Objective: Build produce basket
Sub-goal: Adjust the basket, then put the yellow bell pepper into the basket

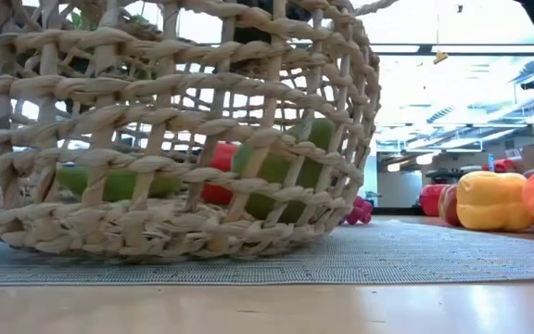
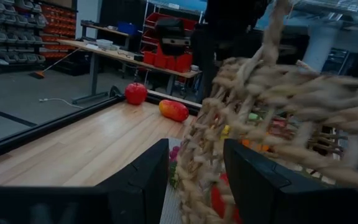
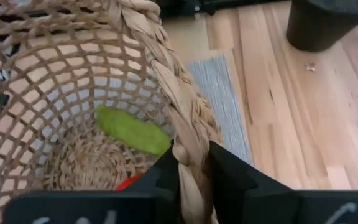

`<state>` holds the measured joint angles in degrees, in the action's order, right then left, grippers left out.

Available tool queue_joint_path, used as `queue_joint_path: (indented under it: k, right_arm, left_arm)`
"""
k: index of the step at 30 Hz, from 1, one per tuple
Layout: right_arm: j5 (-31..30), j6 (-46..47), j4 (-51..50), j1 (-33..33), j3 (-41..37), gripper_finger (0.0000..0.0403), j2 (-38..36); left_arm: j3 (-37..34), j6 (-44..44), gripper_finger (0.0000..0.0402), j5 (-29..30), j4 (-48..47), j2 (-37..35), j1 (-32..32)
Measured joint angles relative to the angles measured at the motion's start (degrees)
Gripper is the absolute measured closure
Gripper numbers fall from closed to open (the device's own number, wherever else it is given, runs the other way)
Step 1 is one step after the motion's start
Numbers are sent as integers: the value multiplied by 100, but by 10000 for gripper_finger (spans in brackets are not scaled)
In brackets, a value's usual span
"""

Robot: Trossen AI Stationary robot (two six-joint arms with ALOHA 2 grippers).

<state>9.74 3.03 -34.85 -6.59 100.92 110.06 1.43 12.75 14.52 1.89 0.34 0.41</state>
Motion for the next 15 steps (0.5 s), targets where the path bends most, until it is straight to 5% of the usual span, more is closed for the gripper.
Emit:
queue_joint_path:
  k: [15]
  right_arm:
    - [-317, 103, -1945, -120, 724, 180, -333]
  left_arm:
    - [0, 0, 241, 1, 0, 1, 0]
